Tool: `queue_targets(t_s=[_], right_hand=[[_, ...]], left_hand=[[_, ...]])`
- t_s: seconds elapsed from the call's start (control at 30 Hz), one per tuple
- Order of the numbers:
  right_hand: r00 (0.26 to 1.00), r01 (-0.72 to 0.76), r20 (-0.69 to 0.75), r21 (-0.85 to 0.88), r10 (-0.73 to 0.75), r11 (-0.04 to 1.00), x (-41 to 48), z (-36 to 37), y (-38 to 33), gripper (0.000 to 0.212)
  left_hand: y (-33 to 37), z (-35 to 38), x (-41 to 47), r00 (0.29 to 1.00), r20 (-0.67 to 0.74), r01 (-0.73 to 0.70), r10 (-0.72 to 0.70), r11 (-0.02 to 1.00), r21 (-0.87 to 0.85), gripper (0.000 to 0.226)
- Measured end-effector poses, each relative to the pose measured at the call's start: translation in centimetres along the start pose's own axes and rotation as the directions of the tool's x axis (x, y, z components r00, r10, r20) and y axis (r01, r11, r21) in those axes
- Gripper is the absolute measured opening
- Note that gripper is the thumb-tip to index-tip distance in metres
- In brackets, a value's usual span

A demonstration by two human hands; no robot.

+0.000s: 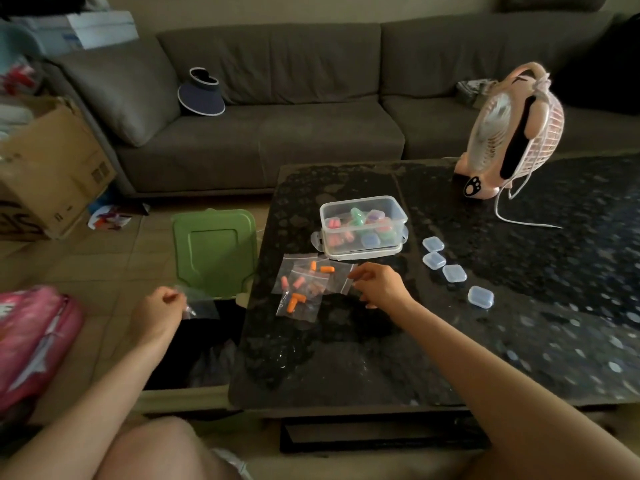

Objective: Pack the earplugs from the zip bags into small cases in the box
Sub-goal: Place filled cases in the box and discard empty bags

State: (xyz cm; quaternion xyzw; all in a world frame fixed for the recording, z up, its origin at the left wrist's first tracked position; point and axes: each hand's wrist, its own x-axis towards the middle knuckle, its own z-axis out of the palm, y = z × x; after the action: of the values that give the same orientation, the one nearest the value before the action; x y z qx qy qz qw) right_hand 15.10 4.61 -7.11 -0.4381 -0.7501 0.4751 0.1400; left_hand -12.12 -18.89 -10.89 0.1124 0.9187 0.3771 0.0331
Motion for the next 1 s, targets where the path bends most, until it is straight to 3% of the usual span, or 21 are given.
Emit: queue_targets(t_s=[0.2,0.27,0.37,0.5,0.63,0.77,0.9,1.0], right_hand=[[0.992,-0.082,0.106,0.058,0.076,0.995,0.5,0.7,0.1,0.021],[0.988,-0.093,0.134,0.079,0.082,0.993,0.5,0.8,0.1,0.022],[0.990,-0.092,0.118,0.117,0.079,0.989,0.6,0.7,0.0,0.021],[0.999,-0.037,-0.011,0.210,0.040,0.977,0.4,0.5,0.3,0.016],[0.987,0.055,-0.158,0.285,-0.009,0.957,-0.3,-0.4,0.1,0.010],[0.989,0.059,-0.150,0.372,-0.002,0.926,-1.4,-1.7,-0.2,0.010],[1.000,-0.018,0.023,0.593,0.005,0.805,-2.7,-2.5,-0.7,0.016],[0.993,-0.047,0.117,0.614,-0.033,0.788,-3.6,-3.1,-0.8,0.019]], left_hand=[[-4.1,0.6,0.5,0.958,0.130,0.261,-0.256,0.965,-0.018,0.032],[-4.1,0.6,0.4,0.926,0.184,0.343,-0.330,0.938,-0.045,0.026],[-2.8,0.6,-0.3,0.905,0.261,0.355,-0.337,0.935,-0.021,0.011],[0.8,0.4,-1.3,0.937,0.309,0.189,-0.161,0.980,-0.062,0.007],[5.7,-0.1,-2.8,0.933,0.350,-0.073,0.085,0.996,-0.049,0.015],[11.3,0.7,-8.7,0.831,0.400,-0.373,0.388,0.920,-0.118,0.002],[14.0,3.2,-14.1,0.651,0.413,-0.591,0.637,0.767,-0.251,0.028],[14.7,5.2,-16.9,0.576,0.361,-0.731,0.734,0.660,-0.175,0.045]])
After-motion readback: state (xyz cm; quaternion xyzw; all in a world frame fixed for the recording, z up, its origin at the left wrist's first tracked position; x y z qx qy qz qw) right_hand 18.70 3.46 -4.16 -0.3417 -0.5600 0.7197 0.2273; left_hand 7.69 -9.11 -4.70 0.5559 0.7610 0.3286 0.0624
